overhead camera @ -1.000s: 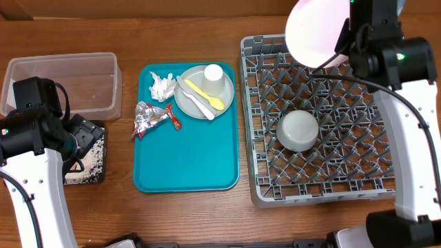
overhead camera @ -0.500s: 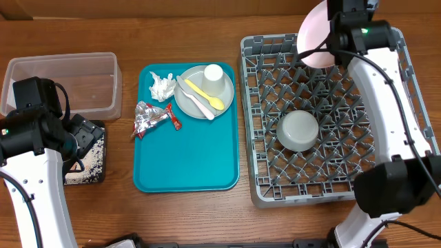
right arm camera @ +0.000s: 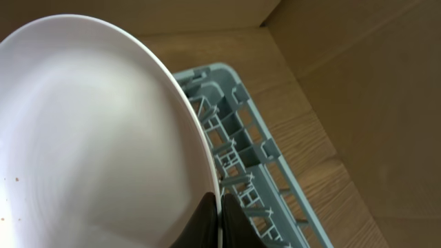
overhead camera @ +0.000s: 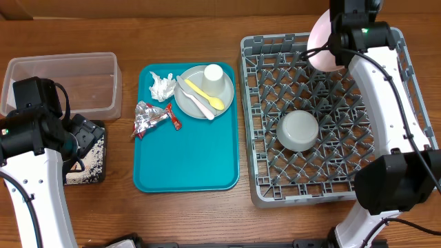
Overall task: Sort waste into correct bins and load items into the dishwasher rack
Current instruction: 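Lower the white plate upright into the rack's back slots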
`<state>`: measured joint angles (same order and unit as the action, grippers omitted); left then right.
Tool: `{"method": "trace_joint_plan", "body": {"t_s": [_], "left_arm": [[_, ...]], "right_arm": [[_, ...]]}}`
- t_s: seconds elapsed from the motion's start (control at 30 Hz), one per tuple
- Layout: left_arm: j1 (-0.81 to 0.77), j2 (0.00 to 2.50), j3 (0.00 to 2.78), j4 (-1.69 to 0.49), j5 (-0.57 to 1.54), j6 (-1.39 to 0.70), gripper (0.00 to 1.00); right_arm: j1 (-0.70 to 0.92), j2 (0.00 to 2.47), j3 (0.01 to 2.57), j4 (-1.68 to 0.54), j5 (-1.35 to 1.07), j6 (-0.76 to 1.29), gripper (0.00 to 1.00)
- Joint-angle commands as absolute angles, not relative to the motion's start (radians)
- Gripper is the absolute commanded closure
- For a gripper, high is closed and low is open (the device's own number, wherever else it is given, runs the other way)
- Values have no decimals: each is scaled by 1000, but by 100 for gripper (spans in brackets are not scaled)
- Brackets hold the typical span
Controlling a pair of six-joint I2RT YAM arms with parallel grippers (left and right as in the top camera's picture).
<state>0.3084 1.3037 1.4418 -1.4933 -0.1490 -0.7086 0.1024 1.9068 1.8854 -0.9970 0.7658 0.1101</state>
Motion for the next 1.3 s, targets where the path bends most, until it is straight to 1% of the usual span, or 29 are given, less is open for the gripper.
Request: {"method": "trace_joint_plan", "body": {"t_s": [0.0, 0.23, 0.43, 0.67, 0.73, 0.83, 0.87, 0.9, 0.97, 1.0, 1.1, 1.13, 1.2, 1.23, 1.27], "left_arm": [[314, 1302, 1442, -1492, -137, -733, 0], [314, 1303, 1442, -1493, -137, -733, 0], [314, 1302, 1441, -1492, -137, -733, 0], [314, 1302, 1441, -1492, -137, -733, 0], [314, 1303, 1441, -1492, -137, -733, 0], [314, 1303, 1441, -1492, -137, -733, 0], [314, 1303, 1441, -1492, -137, -733, 0], [314, 1302, 1441, -1492, -137, -733, 0], [314, 1303, 1441, -1492, -136, -733, 0], [314, 1303, 1441, -1492, -137, -733, 0], [314, 1303, 1441, -1492, -133, -733, 0], [314, 1303, 1441, -1492, -130, -733, 0], [314, 1303, 1441, -1493, -129, -733, 0], [314, 1303, 1441, -1495, -128, -733, 0], [314, 1302, 1441, -1497, -120, -732, 0]], "right_arm": [[101, 1912, 1834, -974, 781, 100, 96], [102, 1912, 1797, -945, 784, 74, 96], [104, 1912, 1797, -947, 733, 74, 93], [129, 1912, 1797, -952, 712, 75, 91], [142, 1912, 1797, -954, 688, 75, 89], [160, 1911, 1807, -968, 576, 75, 83], [165, 1911, 1815, -978, 541, 81, 79], [168, 1911, 1824, -986, 507, 92, 69], [168, 1911, 1855, -1016, 443, 154, 43], [168, 1910, 1883, -1044, 396, 183, 33], [155, 1907, 1998, -1134, 236, 192, 14], [150, 1907, 2048, -1172, 193, 202, 7], [136, 1907, 2165, -1254, 125, 230, 4], [127, 1906, 2237, -1303, 95, 244, 0], [120, 1906, 2300, -1343, 68, 245, 0]]}}
